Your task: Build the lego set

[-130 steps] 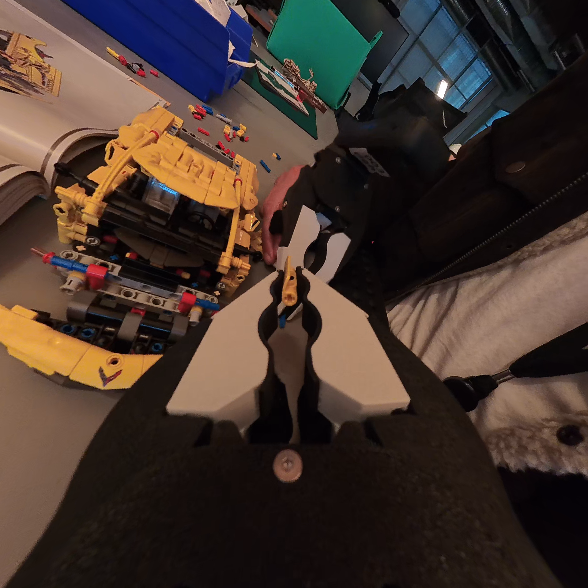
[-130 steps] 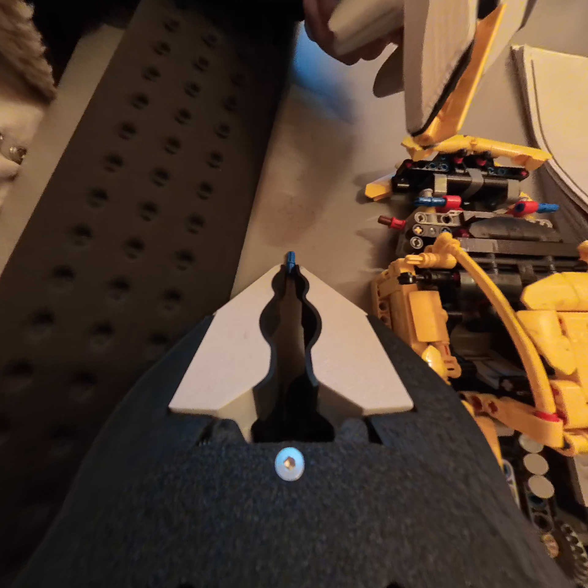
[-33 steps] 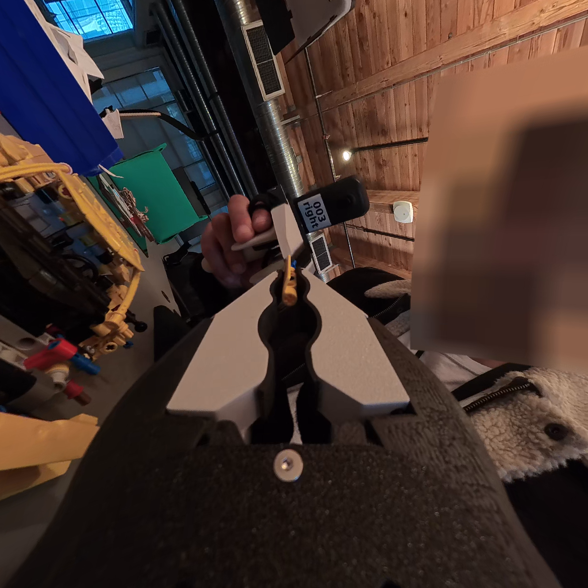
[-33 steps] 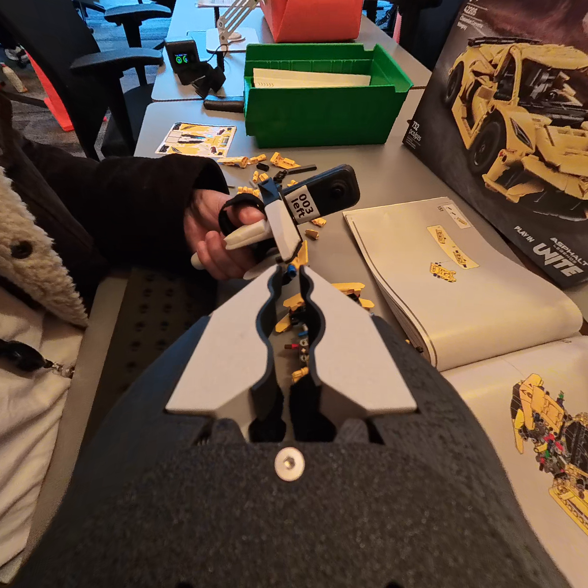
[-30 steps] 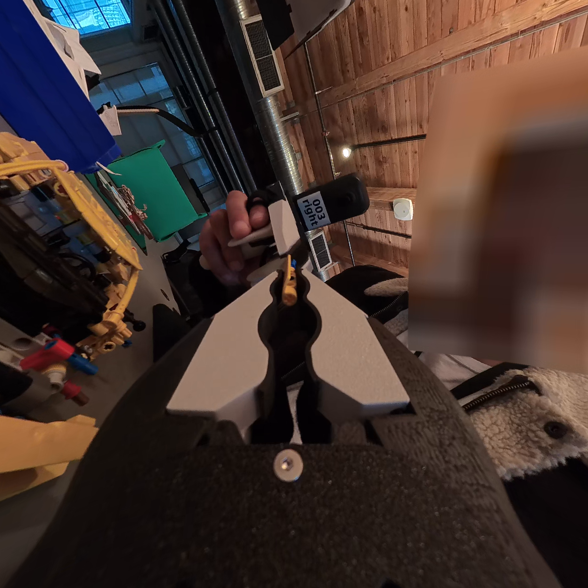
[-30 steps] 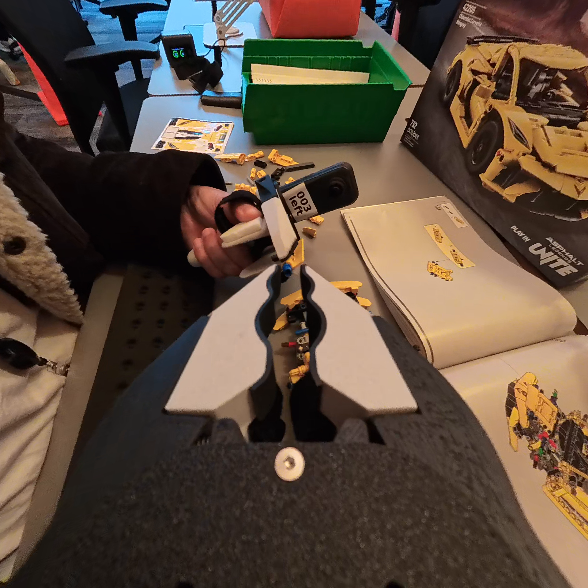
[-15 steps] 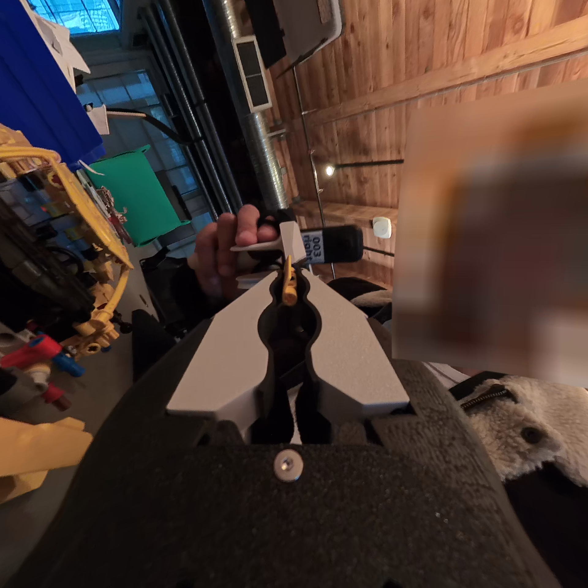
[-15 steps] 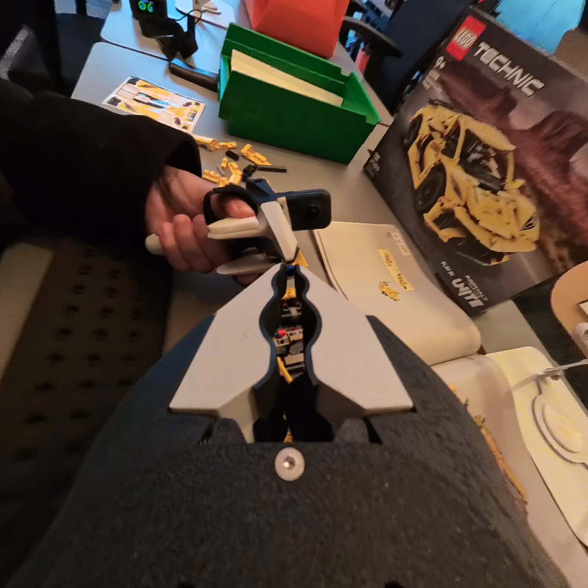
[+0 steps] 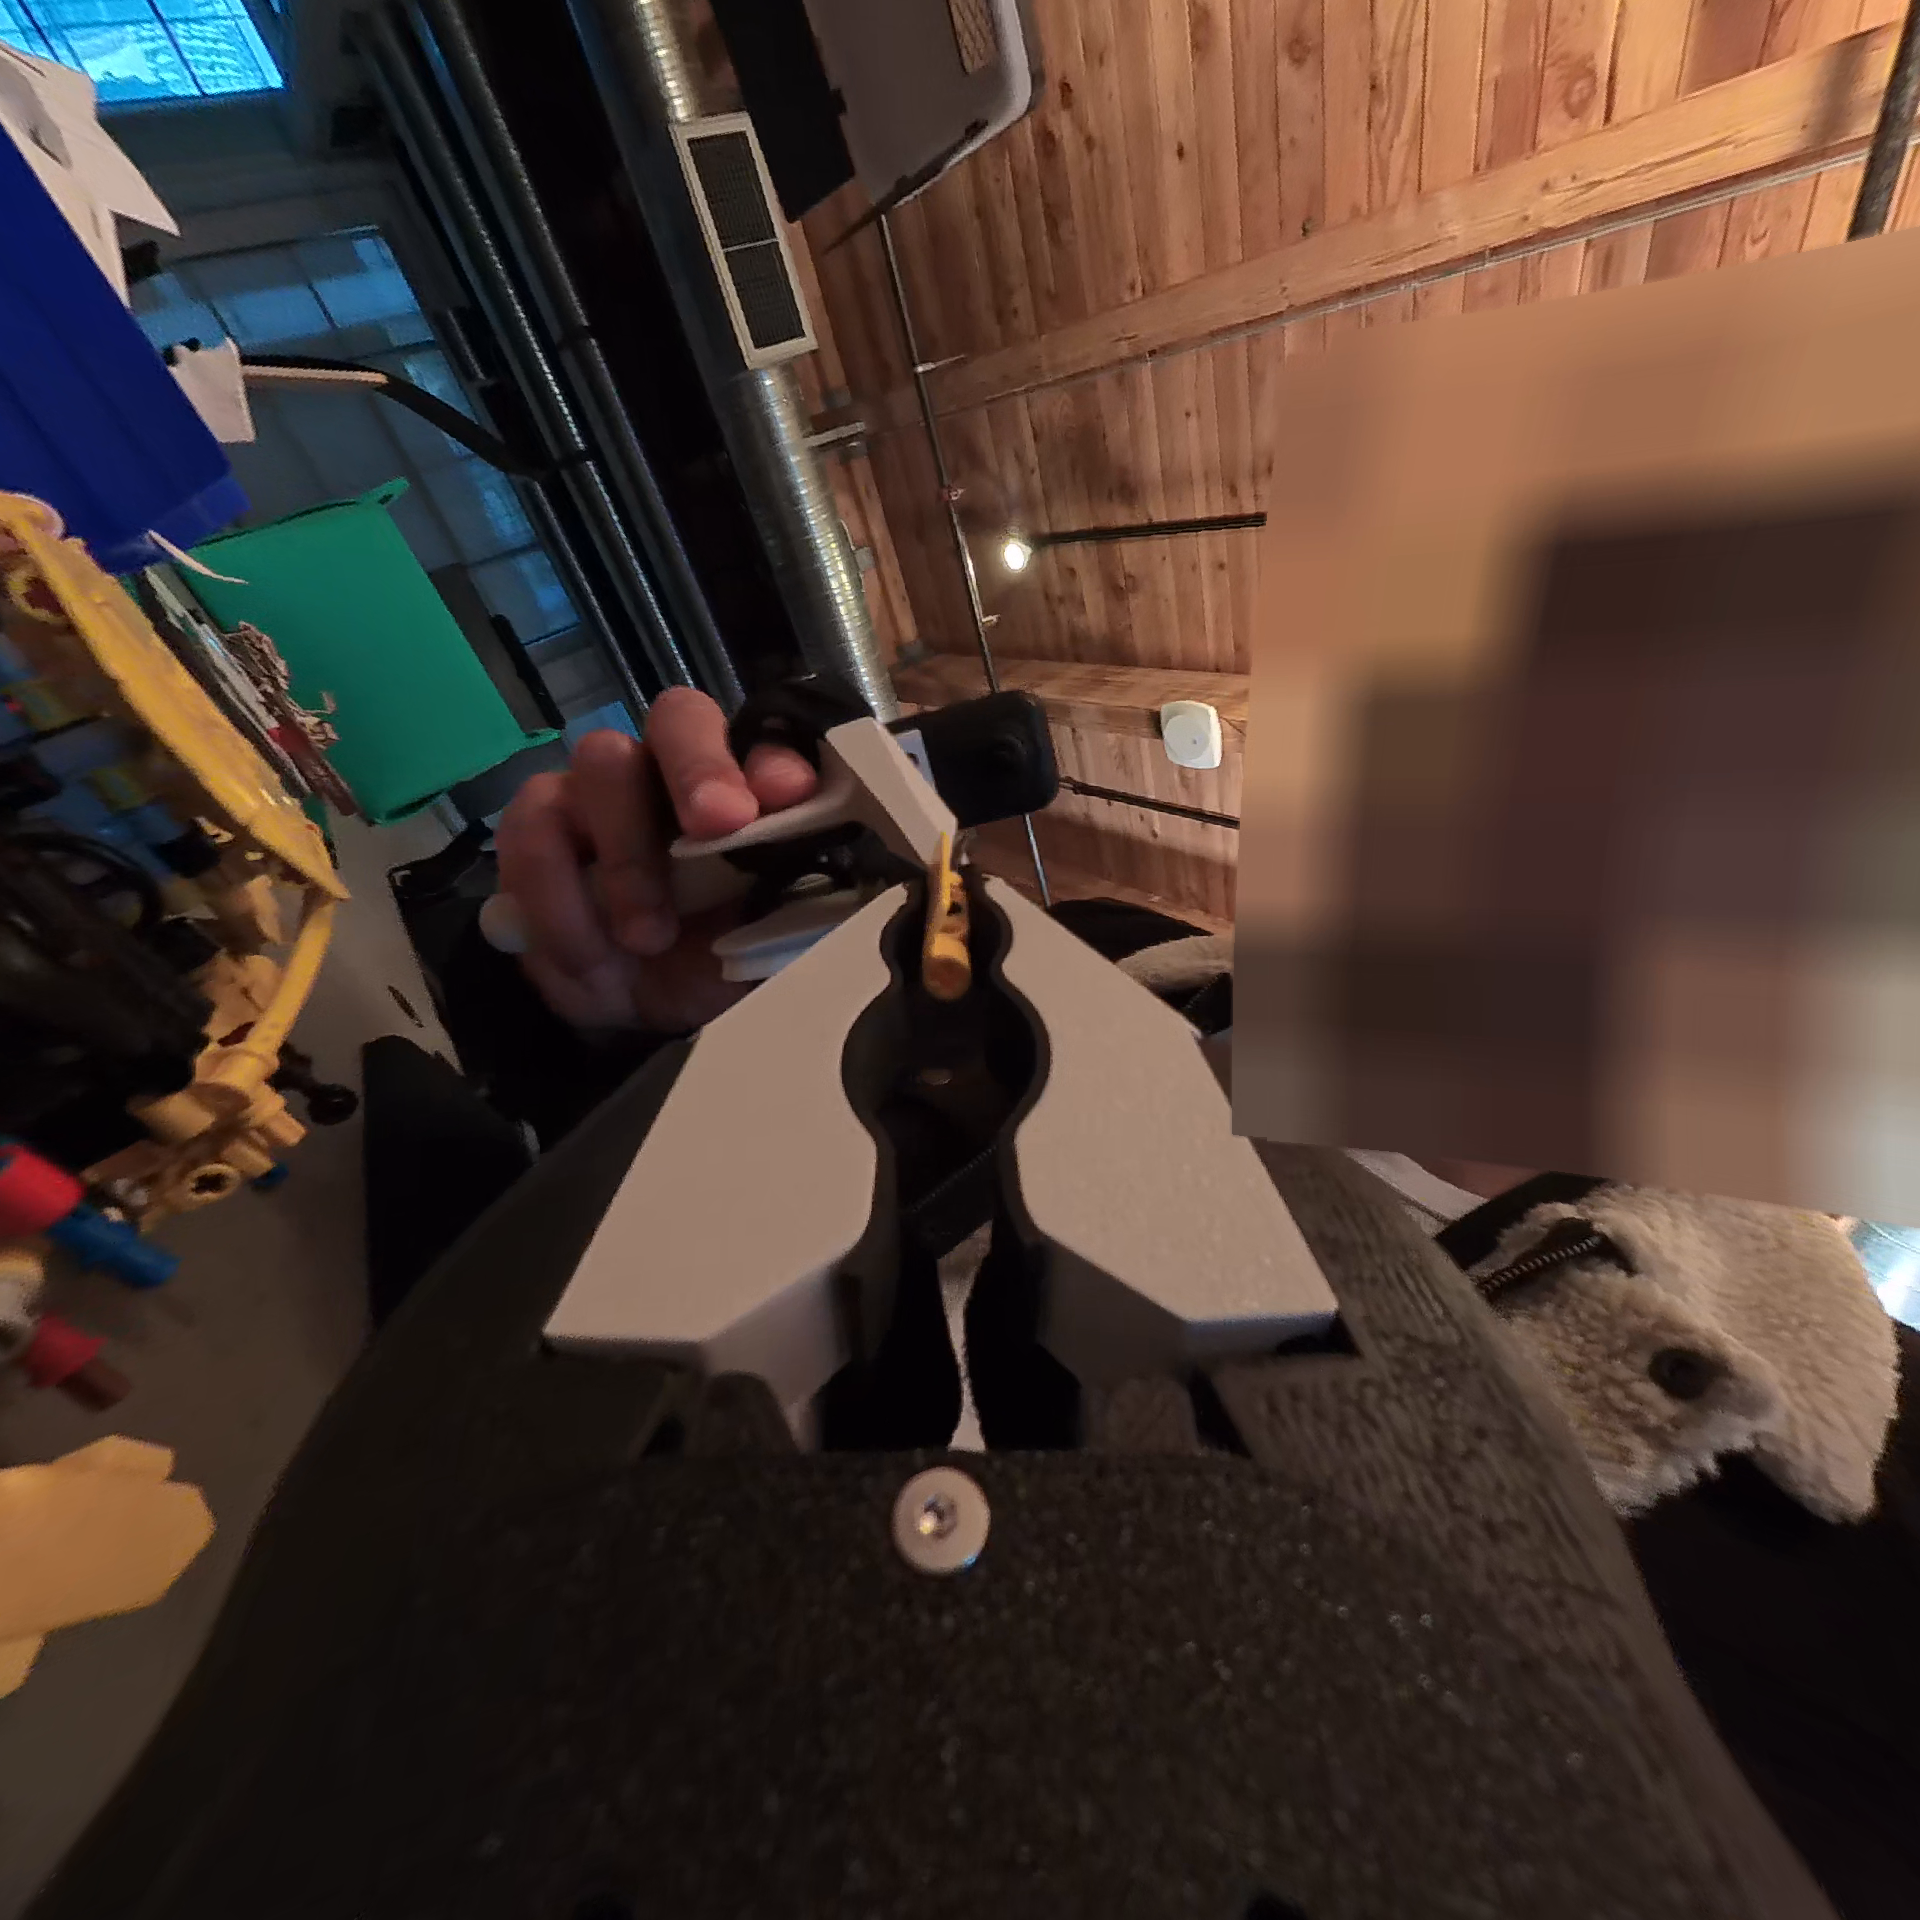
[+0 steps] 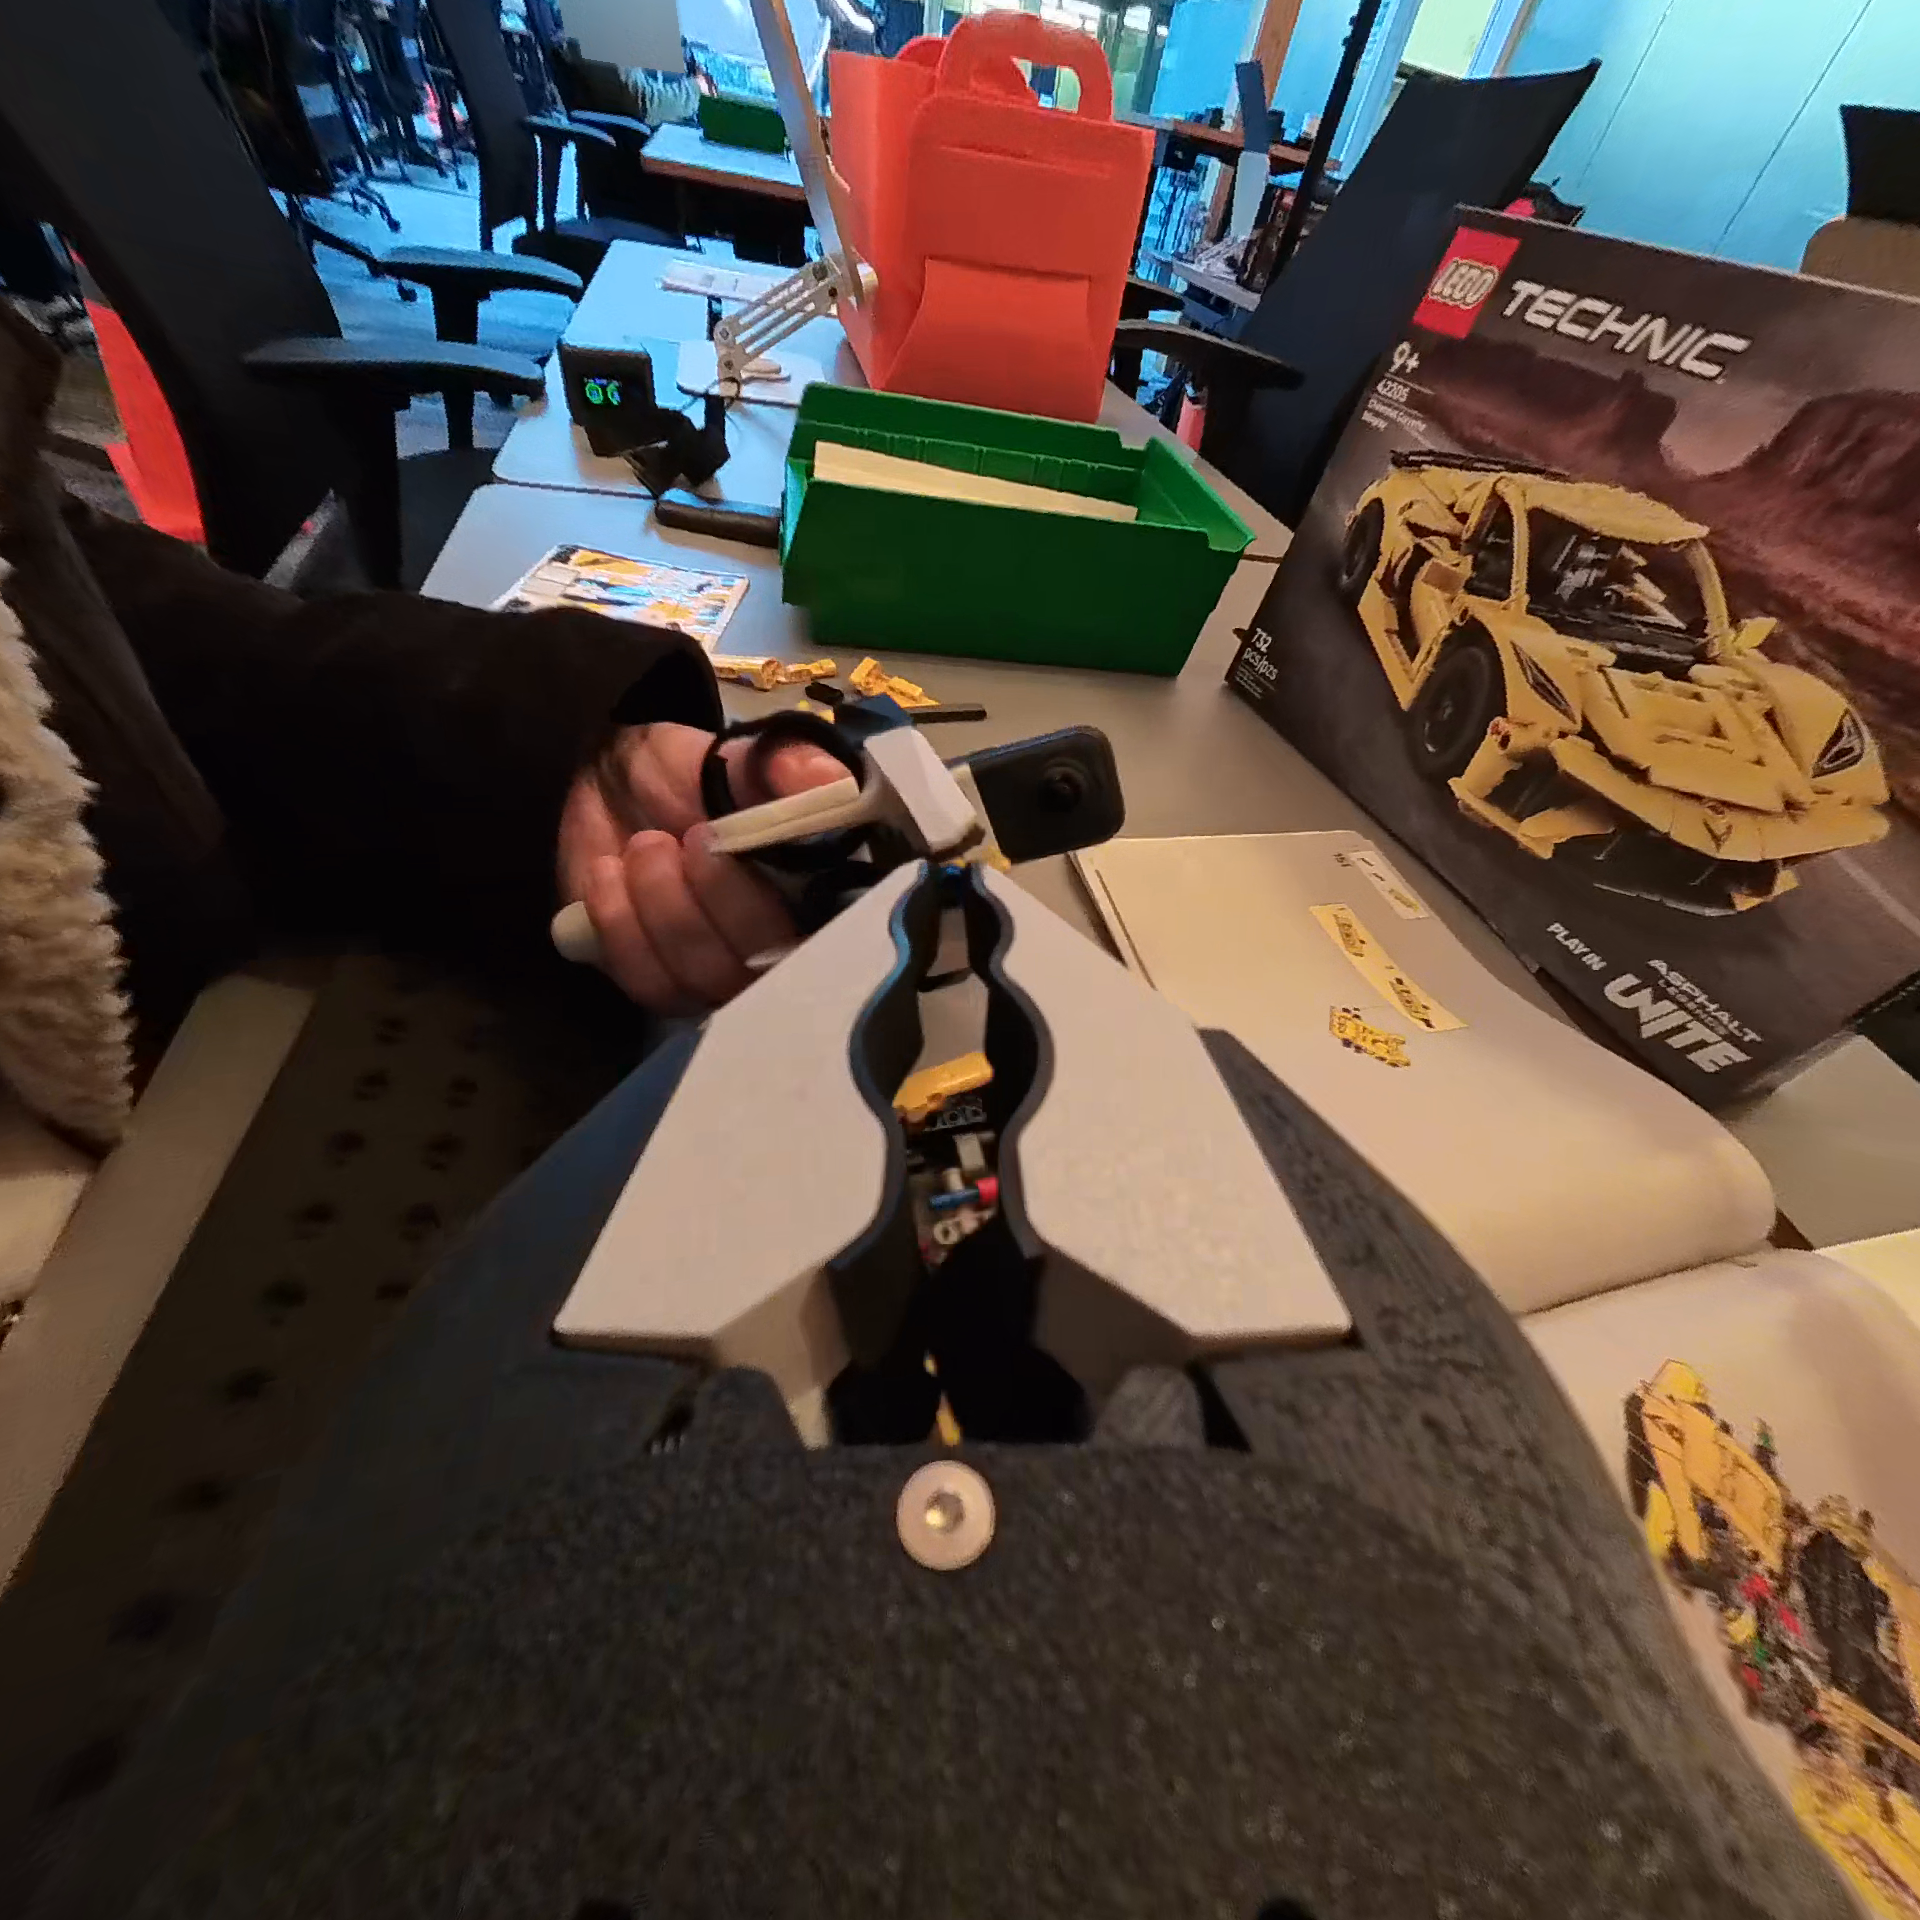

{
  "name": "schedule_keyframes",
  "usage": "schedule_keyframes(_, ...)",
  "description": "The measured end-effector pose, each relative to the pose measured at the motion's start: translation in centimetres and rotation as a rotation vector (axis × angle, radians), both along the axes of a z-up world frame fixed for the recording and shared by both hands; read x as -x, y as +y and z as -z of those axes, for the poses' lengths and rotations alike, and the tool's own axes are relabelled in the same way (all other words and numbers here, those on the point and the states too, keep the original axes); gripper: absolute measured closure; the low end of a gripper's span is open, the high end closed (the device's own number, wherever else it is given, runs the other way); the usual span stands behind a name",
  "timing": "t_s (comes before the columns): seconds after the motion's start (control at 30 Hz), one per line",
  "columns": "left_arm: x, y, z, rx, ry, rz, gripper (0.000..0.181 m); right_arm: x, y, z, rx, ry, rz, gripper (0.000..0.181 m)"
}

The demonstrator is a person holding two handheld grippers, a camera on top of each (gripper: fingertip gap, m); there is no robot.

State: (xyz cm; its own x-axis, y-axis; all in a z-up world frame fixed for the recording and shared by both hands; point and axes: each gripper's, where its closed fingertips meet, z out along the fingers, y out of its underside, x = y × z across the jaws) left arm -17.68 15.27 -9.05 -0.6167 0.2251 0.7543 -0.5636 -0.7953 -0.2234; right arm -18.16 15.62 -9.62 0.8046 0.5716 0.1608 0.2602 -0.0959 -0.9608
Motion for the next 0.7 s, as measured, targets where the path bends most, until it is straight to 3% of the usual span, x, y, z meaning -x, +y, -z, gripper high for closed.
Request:
schedule_keyframes(0.03,-0.1,0.0,0.1,-0.013,0.004,-0.007,0.174,-0.1,0.0,0.1,0.007,-0.016,0.002,0.177)
schedule_keyframes(0.17,-0.2,-0.3,0.4,-0.103,0.011,-0.024,0.174,-0.3,-0.2,0.4,0.052,-0.026,0.012,0.177)
schedule_keyframes(0.7,-0.3,-0.4,1.2,-0.150,0.047,-0.022,0.174,-0.6,-0.6,0.7,0.075,-0.106,0.012,0.178)
